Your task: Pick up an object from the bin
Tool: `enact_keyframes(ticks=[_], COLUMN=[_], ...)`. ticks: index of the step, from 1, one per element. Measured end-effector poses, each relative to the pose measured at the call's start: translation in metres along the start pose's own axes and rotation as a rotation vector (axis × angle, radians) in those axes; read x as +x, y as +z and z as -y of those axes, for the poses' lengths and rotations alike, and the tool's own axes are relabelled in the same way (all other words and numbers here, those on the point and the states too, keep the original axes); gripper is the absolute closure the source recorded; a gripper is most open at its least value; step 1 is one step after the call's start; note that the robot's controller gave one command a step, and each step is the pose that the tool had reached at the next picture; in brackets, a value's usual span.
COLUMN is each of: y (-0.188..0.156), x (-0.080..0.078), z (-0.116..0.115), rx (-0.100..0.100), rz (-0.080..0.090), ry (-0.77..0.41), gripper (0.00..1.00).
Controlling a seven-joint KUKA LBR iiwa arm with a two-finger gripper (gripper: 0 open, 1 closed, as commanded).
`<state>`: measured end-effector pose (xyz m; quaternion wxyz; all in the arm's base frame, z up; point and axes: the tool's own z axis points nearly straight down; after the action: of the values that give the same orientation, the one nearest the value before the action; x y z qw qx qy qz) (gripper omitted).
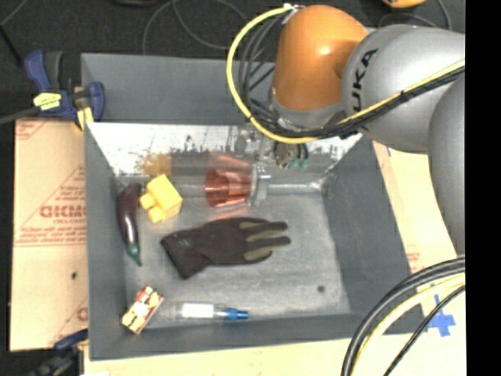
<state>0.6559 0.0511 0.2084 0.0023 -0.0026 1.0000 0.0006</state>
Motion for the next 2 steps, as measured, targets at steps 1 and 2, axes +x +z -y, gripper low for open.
enact_keyframes(ticks=[1, 2], y=[0.064, 0.095], x=[0.016, 0.019], z=[0.004, 0.006], rx=[0.002, 0.002], rz=[0.001, 0.013], ry=[-0.08, -0.119], gripper=[0.0, 0.0])
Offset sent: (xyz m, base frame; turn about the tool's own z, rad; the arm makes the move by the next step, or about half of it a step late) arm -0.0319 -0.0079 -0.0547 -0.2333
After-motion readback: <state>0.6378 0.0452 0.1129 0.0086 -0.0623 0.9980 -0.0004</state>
